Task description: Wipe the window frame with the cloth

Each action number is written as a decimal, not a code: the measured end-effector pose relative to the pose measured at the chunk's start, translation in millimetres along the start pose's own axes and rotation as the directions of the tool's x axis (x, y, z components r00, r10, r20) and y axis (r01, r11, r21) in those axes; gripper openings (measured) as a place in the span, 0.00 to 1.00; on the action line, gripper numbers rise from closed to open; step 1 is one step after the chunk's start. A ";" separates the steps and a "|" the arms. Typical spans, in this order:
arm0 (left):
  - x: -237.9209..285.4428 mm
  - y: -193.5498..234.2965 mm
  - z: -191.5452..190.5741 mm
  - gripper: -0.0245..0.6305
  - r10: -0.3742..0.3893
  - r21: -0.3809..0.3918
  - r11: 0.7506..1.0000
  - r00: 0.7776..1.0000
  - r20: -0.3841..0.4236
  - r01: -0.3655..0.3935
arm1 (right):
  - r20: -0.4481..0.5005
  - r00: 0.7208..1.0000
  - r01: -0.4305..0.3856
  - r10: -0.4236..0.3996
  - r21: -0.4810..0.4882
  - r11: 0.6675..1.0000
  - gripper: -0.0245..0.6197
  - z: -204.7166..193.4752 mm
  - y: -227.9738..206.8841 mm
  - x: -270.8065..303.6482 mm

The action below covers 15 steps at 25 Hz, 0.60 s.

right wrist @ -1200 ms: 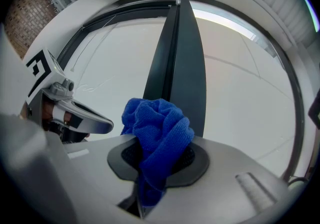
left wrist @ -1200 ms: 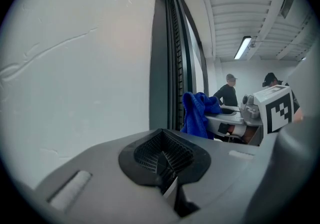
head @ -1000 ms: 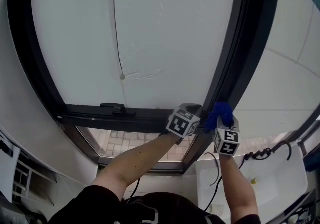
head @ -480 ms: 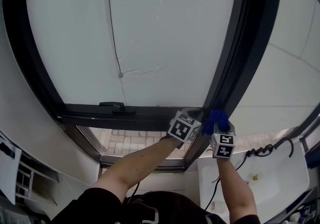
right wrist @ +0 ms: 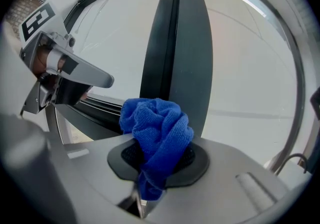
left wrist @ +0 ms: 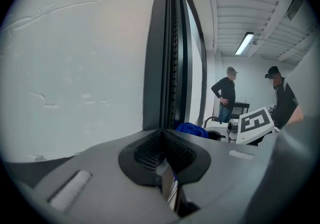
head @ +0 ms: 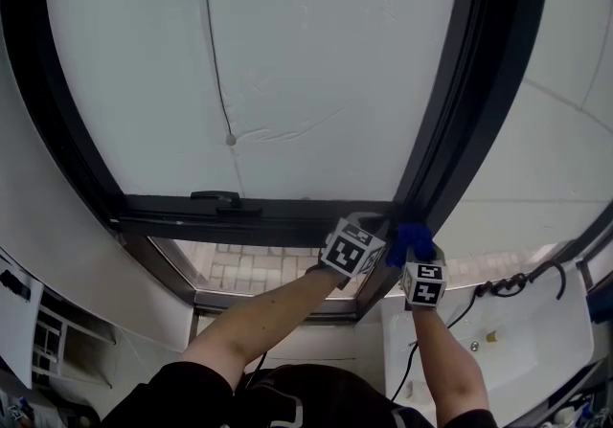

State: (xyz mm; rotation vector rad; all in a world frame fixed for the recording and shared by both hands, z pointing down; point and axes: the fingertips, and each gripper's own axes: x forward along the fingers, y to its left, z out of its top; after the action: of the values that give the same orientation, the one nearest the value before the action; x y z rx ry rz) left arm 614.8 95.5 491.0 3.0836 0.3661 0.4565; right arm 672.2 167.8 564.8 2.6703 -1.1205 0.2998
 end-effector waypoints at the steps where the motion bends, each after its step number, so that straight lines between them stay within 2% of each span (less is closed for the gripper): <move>1: 0.2 -0.2 -0.9 0.03 -0.001 0.000 1.000 1.000 0.000 0.001 | -0.002 1.000 -0.001 0.001 -0.002 1.000 0.16 -1.5 -0.1 0.0; 5: -0.6 -1.0 -7.7 0.03 -0.003 -0.009 1.000 1.000 -0.002 0.003 | 0.011 1.000 0.007 -0.008 0.042 0.999 0.16 -5.8 -0.5 -7.3; 8: -2.9 -4.8 -13.3 0.03 -0.004 -0.055 0.998 1.000 0.008 0.004 | 0.003 0.999 0.040 -0.041 0.092 0.995 0.16 -13.3 -10.0 -14.8; 15: -1.7 -10.4 -28.3 0.03 0.001 -0.073 0.997 1.000 -0.010 -0.002 | 0.013 0.999 0.033 -0.035 0.103 0.994 0.16 -15.6 -15.2 -16.3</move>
State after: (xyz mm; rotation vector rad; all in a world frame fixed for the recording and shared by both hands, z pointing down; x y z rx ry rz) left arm 602.7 104.3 517.3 3.0124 0.3388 0.4750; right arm 670.4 193.6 573.2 2.7828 -1.0906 0.3416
